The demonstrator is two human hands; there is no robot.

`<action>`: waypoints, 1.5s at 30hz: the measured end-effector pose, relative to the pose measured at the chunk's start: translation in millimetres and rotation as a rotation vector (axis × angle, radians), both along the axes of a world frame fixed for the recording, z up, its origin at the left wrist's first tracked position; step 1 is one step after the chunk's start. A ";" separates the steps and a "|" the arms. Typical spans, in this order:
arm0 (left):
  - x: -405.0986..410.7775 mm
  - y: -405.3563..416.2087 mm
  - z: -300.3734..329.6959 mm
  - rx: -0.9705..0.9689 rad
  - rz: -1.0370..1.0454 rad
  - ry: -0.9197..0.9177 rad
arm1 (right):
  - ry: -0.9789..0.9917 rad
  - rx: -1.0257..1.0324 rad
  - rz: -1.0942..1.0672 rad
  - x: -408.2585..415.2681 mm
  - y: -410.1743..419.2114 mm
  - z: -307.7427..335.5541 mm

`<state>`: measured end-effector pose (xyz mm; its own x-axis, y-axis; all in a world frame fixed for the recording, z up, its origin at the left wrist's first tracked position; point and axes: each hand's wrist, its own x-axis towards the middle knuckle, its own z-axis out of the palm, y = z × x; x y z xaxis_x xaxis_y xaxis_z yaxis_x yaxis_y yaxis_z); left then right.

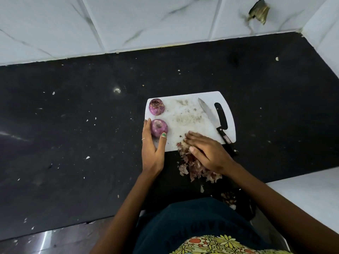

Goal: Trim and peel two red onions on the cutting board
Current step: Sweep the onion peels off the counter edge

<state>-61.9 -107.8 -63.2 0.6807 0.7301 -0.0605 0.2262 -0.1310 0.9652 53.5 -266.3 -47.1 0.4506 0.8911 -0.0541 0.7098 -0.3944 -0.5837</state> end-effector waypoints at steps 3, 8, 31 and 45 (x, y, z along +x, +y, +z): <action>0.6 1.4 -0.7 0.009 -0.036 0.016 | 0.023 0.226 -0.215 5.4 5.6 6.8; -0.6 1.9 0.4 0.020 -0.095 0.041 | 0.020 0.086 -0.368 33.7 22.4 6.1; -18.2 -39.8 2.9 0.443 -0.417 -0.042 | 0.012 0.468 -0.683 -51.4 -46.4 -3.8; 11.0 -68.5 -11.1 0.268 -0.501 -0.003 | 0.014 0.199 -0.894 -70.8 13.3 -43.6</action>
